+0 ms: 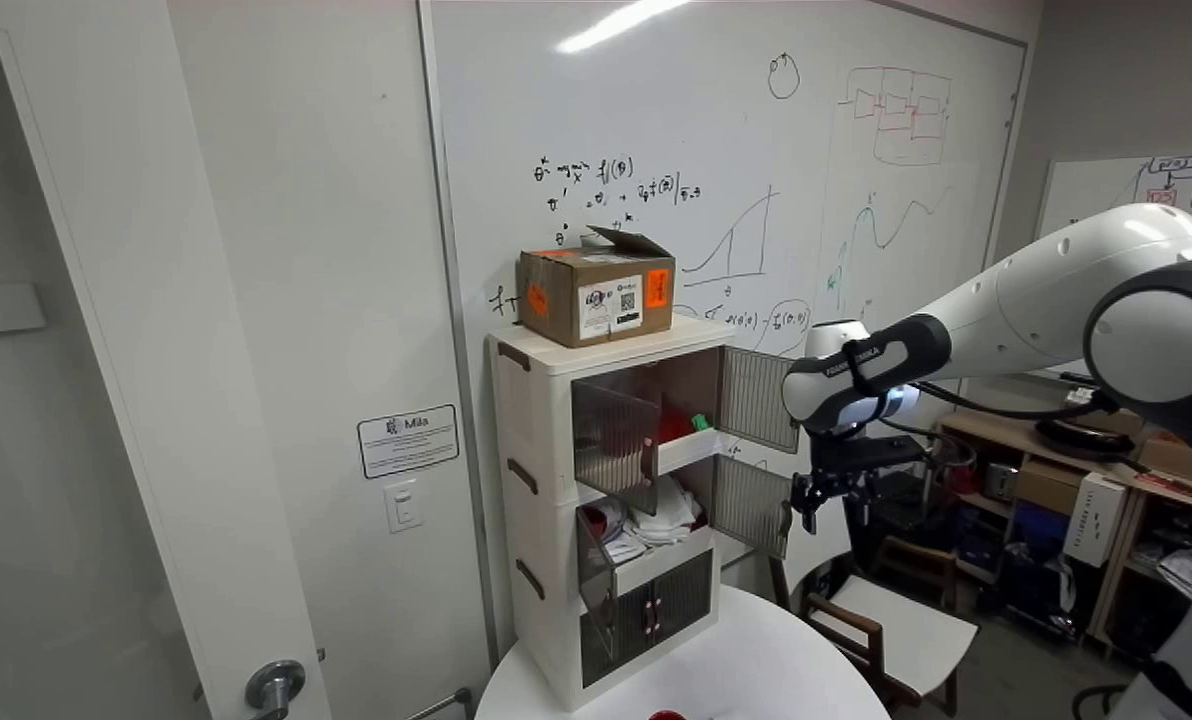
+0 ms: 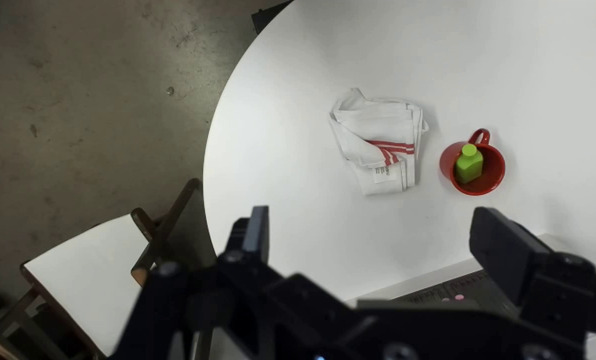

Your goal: Close the middle right cabinet door

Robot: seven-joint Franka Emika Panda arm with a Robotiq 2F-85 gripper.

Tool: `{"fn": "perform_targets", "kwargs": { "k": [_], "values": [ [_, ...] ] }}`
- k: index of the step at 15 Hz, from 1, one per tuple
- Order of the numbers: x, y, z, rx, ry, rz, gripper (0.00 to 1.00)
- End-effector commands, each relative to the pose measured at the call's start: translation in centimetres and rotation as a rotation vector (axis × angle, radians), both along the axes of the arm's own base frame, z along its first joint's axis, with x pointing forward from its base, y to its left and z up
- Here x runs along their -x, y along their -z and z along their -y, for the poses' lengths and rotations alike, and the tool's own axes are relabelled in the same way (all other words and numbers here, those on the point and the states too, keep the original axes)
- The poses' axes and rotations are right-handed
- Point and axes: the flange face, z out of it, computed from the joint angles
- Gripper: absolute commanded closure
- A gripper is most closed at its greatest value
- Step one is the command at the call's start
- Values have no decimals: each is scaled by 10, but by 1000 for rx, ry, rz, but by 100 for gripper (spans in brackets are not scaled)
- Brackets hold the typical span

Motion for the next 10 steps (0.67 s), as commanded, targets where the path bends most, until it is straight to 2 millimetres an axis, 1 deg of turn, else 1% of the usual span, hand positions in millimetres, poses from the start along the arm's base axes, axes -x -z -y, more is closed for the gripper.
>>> {"fn": "perform_targets", "kwargs": {
  "k": [1,2,4,5,6,8,9,10],
  "values": [
    [4,-12,-8,8,59,75,0],
    [7,-10,-11,16,112,132,0],
    [17,5,-12,22,134,233,0],
    [21,6,-11,40,120,284,0],
    [25,12,-9,53,119,330,0],
    [31,24,2,70,124,421,0],
    [32,31,12,94,112,461,0],
    [32,42,25,120,125,491,0]
  ]
}}
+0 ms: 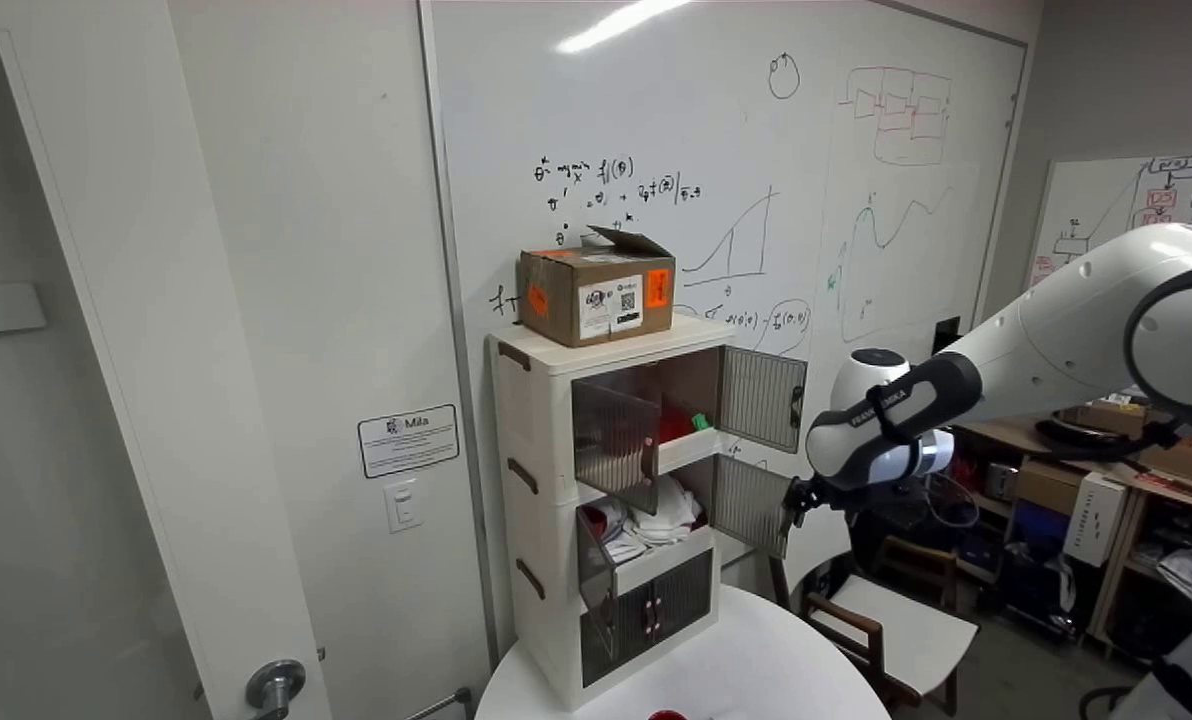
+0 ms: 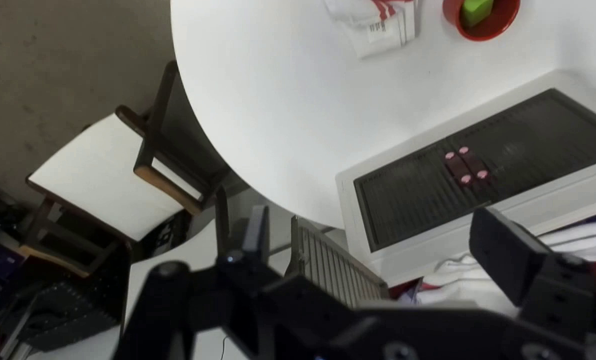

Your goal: Close the middle right cabinet door

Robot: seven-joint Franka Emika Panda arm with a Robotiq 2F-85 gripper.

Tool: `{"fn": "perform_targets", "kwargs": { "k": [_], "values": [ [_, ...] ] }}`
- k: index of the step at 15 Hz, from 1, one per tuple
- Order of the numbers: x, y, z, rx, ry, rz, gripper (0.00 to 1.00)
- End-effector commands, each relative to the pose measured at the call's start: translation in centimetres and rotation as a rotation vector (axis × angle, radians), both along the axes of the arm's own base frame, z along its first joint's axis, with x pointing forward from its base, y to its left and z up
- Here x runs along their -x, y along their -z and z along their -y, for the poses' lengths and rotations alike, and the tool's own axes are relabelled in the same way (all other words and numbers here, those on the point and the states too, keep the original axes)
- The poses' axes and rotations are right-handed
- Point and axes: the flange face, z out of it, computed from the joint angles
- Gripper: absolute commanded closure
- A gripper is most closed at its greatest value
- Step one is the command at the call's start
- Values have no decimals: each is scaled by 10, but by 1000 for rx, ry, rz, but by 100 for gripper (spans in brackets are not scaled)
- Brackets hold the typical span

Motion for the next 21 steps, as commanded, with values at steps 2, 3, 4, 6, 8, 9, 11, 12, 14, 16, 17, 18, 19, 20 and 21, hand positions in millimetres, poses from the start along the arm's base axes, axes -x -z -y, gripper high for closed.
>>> {"fn": "perform_targets", "kwargs": {
  "k": [2,3,4,6,8,9,11,12,14,16,17,18,19,20,21],
  "values": [
    [12,60,50,87,39,106,0],
    [14,81,61,100,39,111,0],
    [14,99,67,110,31,112,0],
    [10,139,75,117,17,100,0],
    [-3,174,77,92,-22,84,0],
    [-11,187,79,79,-43,81,0],
    [-29,202,87,38,-77,85,0],
    [-38,206,93,24,-95,87,0],
    [-54,209,105,3,-121,98,0],
    [-67,203,117,3,-138,116,0],
    [-73,200,120,13,-148,138,0],
    [-79,197,121,32,-172,151,0],
    [-84,196,120,52,-186,170,0],
    [-88,196,118,64,-200,183,0],
    [-92,196,113,73,-214,201,0]
  ]
}}
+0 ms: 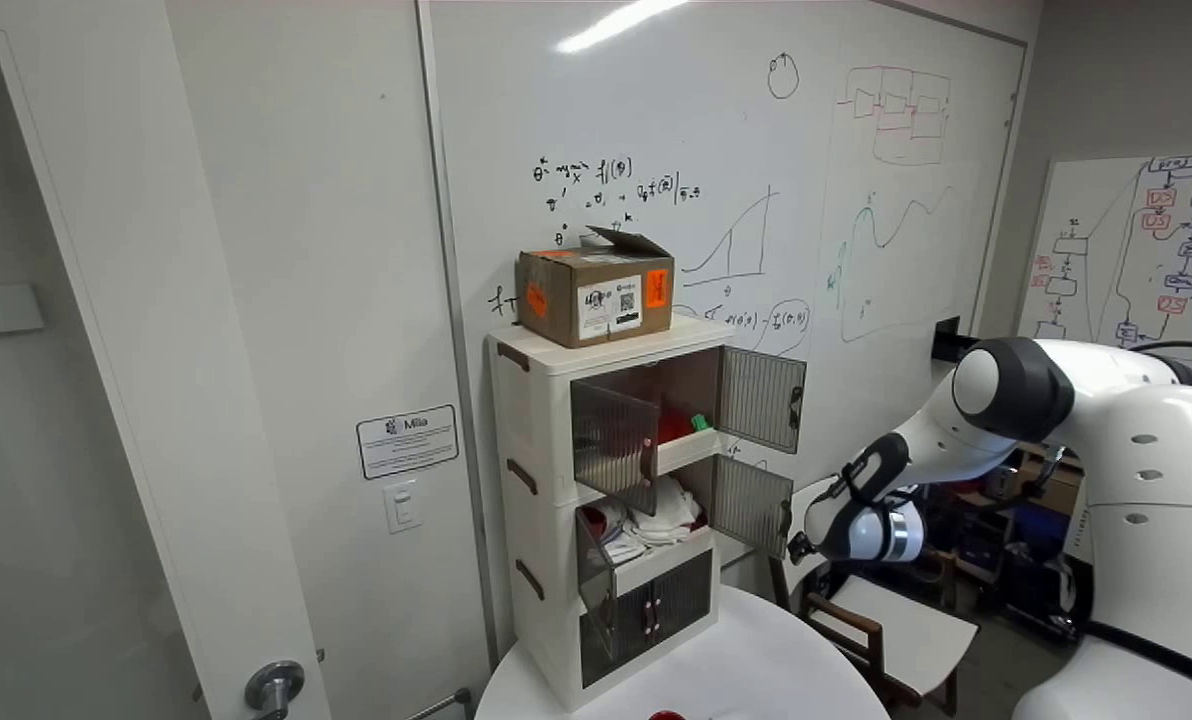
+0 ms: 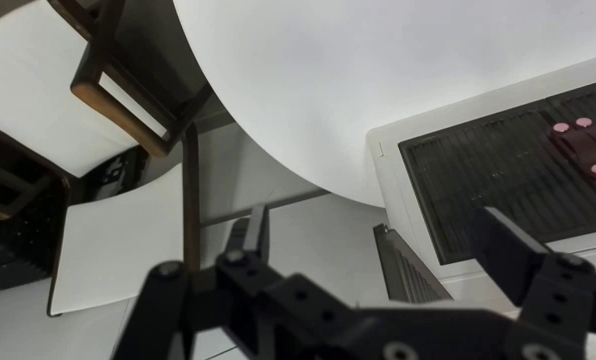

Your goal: Close the middle right cabinet door

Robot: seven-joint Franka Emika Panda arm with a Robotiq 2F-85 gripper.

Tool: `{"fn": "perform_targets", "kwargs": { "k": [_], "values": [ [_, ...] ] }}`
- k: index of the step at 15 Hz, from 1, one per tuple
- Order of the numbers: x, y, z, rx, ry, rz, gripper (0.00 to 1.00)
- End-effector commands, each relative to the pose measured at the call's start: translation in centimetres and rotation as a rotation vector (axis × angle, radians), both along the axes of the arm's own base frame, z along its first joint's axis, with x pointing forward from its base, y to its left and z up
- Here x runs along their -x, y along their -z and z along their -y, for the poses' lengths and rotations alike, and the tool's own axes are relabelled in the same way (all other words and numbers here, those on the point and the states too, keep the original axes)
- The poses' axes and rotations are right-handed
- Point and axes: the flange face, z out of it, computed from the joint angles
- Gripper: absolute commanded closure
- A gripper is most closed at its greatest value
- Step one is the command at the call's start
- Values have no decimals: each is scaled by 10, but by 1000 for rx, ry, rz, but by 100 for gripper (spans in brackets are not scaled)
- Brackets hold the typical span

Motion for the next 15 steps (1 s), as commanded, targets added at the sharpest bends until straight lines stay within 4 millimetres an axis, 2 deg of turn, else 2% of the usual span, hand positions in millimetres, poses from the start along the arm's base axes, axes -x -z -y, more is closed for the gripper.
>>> {"fn": "perform_targets", "kwargs": {
  "k": [1,8,15],
  "values": [
    [-19,3,-11,30,-64,62,0],
    [-24,13,-49,65,-107,283,0],
    [-15,19,-53,132,-89,405,0]
  ]
}}
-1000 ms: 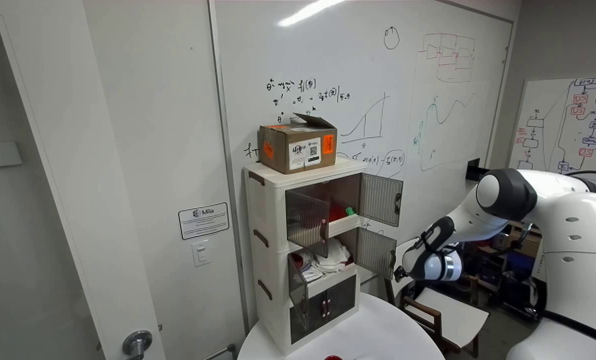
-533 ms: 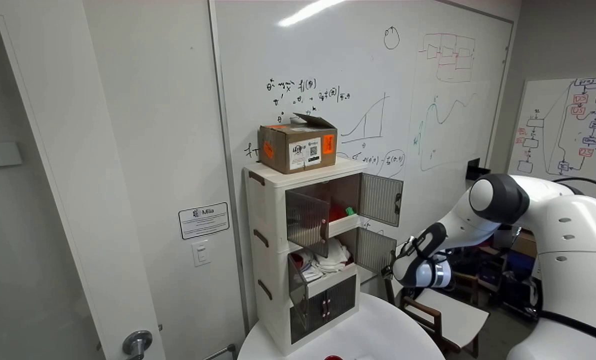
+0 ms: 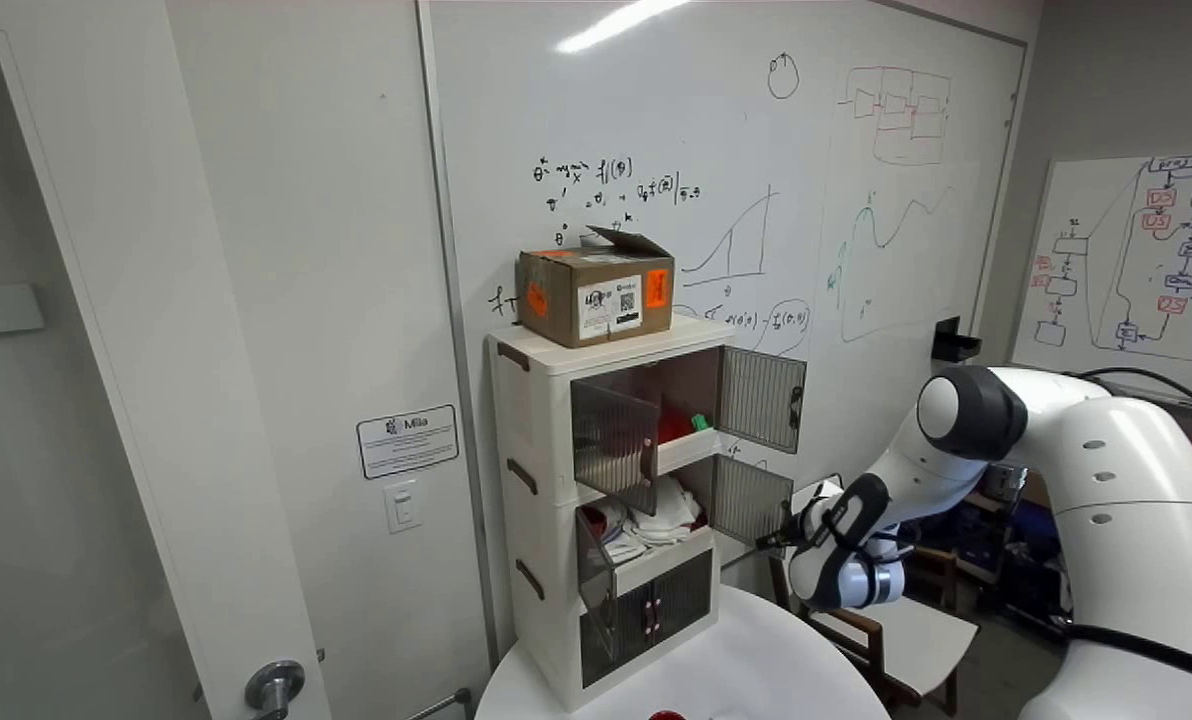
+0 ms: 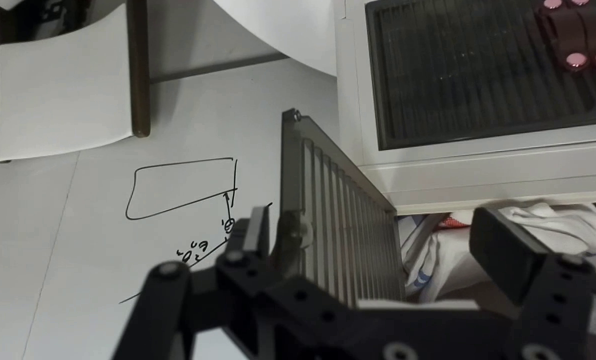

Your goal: Close the middle right cabinet door

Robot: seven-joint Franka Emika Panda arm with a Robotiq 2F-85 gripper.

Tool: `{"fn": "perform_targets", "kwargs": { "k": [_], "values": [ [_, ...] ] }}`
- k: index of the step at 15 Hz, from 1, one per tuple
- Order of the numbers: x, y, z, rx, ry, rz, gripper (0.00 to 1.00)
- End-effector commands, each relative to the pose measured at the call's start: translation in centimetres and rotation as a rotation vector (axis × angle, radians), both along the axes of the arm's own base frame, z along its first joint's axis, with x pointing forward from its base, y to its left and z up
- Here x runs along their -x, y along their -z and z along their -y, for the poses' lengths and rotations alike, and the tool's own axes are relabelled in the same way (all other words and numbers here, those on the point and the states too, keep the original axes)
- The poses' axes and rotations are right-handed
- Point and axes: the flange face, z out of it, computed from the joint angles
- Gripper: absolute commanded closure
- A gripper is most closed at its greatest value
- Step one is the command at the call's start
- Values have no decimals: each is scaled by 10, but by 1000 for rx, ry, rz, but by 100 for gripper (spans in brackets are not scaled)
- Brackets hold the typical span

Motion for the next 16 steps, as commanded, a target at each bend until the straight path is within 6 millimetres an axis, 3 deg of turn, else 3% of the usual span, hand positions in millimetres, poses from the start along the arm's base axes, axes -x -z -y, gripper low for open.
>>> {"fn": "perform_targets", "kwargs": {
  "k": [1,8,16],
  "values": [
    [2,0,-4,14,16,51,0],
    [8,-8,-17,-8,49,226,0],
    [19,-7,-13,-30,84,335,0]
  ]
}}
